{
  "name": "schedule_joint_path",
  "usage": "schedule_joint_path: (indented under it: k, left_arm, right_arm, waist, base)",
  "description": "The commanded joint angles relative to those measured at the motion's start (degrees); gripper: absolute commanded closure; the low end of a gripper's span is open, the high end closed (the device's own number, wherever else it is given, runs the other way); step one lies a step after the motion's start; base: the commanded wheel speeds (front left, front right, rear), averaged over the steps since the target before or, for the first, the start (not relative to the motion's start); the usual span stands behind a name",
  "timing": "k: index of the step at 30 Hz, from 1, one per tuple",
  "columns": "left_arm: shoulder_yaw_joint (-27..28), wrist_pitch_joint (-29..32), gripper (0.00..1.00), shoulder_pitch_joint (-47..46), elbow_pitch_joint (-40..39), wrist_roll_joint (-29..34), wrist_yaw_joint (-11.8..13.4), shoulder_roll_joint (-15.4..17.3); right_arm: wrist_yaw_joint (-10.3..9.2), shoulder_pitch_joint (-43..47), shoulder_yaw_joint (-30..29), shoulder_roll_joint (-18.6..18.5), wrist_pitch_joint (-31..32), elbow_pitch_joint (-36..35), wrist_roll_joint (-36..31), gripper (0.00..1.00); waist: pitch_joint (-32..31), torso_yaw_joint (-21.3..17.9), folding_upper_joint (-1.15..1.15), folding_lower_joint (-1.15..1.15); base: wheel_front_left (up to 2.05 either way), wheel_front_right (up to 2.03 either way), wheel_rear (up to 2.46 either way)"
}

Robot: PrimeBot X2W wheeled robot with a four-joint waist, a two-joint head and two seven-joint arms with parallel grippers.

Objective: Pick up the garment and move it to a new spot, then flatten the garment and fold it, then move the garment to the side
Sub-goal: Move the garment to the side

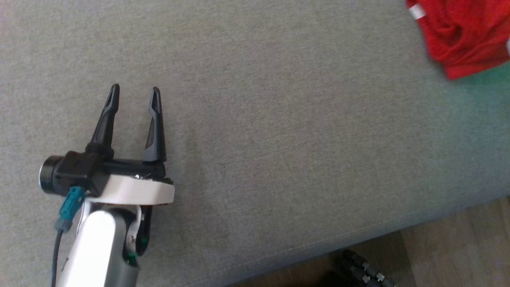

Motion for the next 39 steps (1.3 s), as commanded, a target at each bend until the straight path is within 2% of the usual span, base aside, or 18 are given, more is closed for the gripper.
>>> schedule_joint_path:
  k: [1,5,18,20,21,22,29,39]
  left_arm:
    - [1.1,-0.4,0.00,-1.3,-2.2,-0.4,0.4,0.3]
    - [0.9,-0.6,0.00,-1.7,-2.2,-0.4,0.5,0.1]
    - [0.5,-1.2,0.00,-2.5,-2.0,-0.7,0.9,-0.2]
    - [0.4,-1.2,0.00,-2.6,-1.8,-0.8,0.8,-0.2]
    - [0.4,-1.3,0.00,-2.6,-1.7,-0.9,0.8,-0.3]
    - [0.3,-1.3,0.00,-2.6,-1.6,-1.0,0.8,-0.3]
    - [0.5,-1.5,0.00,-2.5,-0.9,-1.4,0.9,-0.4]
    - [1.2,-1.7,0.00,-1.4,1.1,-2.7,1.4,-1.0]
  right_arm:
    - [-0.05,-2.0,-0.7,-1.9,-0.6,-1.4,-1.7,1.00]
    - [-0.05,-3.2,-2.4,-2.9,-0.8,-0.8,-5.5,1.00]
    - [-0.05,-3.9,-9.2,-1.8,-1.1,-1.9,-15.3,1.00]
    - [-0.05,-3.5,-10.7,-1.0,-1.2,-2.1,-16.7,0.52]
    - [-0.05,-3.3,-11.3,-0.5,-1.3,-2.2,-17.4,0.06]
    - [-0.05,-3.1,-11.9,-0.1,-1.3,-2.3,-18.1,0.00]
    - [-0.05,-1.9,-15.0,2.9,-3.0,-2.1,-21.2,0.00]
    - [-0.05,-1.3,-12.3,6.6,-9.6,0.3,-18.3,0.00]
  waist:
    - [0.8,0.7,0.00,0.00]
    - [1.5,1.2,0.00,0.00]
    - [2.4,1.5,0.00,0.00]
    - [2.3,1.6,0.00,0.00]
    - [2.2,1.6,0.00,0.00]
    - [2.0,1.7,0.00,0.00]
    - [0.2,2.3,0.00,0.00]
    - [-5.2,4.0,0.00,0.00]
  base:
    - [0.00,0.00,0.00]
    - [0.00,0.00,0.00]
    - [0.00,0.00,0.00]
    - [0.00,0.00,0.00]
    - [0.00,0.00,0.00]
    - [0.00,0.00,0.00]
    - [0.00,0.00,0.00]
    - [0.00,0.00,0.00]
